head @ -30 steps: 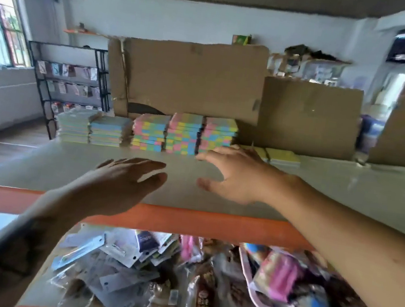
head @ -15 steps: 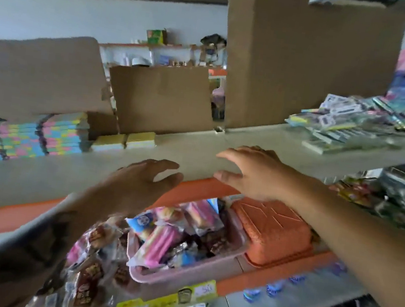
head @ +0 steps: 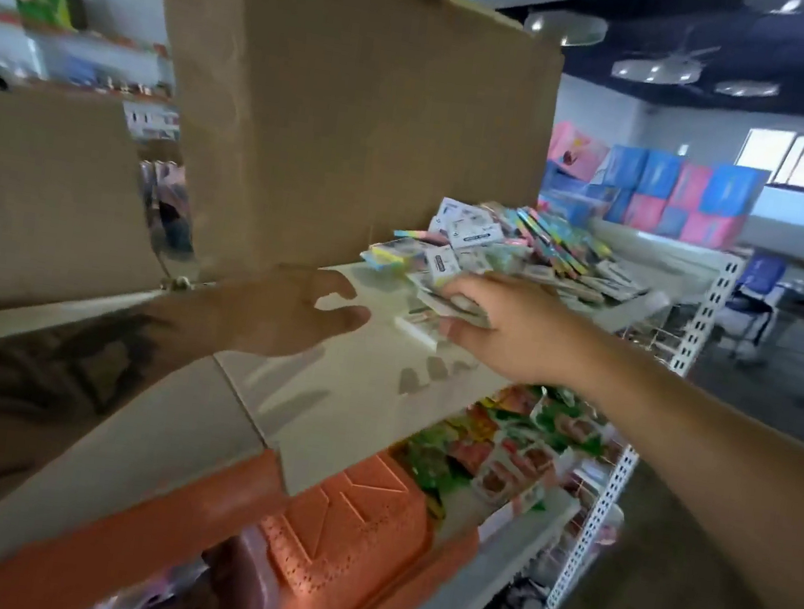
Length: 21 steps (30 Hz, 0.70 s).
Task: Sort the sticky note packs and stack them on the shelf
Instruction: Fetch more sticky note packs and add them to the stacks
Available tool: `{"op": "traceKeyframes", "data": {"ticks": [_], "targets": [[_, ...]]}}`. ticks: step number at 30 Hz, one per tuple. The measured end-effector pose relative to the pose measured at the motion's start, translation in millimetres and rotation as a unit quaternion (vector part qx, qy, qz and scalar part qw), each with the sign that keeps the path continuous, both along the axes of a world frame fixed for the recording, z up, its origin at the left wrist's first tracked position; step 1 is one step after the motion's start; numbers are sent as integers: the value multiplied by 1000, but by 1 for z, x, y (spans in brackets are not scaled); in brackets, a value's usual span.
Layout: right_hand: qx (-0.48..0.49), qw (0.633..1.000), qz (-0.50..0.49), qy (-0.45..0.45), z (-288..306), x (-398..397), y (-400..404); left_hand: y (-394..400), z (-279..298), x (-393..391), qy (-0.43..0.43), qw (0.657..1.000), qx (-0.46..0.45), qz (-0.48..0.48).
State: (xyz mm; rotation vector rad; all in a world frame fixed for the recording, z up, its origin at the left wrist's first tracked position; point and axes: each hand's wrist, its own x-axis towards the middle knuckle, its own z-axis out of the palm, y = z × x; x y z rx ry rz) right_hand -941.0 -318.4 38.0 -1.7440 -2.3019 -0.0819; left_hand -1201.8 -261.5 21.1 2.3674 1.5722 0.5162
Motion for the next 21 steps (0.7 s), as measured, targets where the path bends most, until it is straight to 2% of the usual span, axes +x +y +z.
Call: {"op": "traceKeyframes", "data": {"ticks": [2,7,11,15,21], "targets": [[-1,1000,-19,4,11,9,29,39,4,13,-19,1000,4,-7],[-14,999,-47,22,28,20,90,123,12,44,46,997,50,-24],[-76,995,-61,26,34,27,128,178,7,66,49,995,73,-38],[-146,986,-79,1,31,31,154,213,1,83,22,999,38,-19],[-150,986,-74,11,30,36,160,226,-4,91,-1,1000,9,-22]]}}
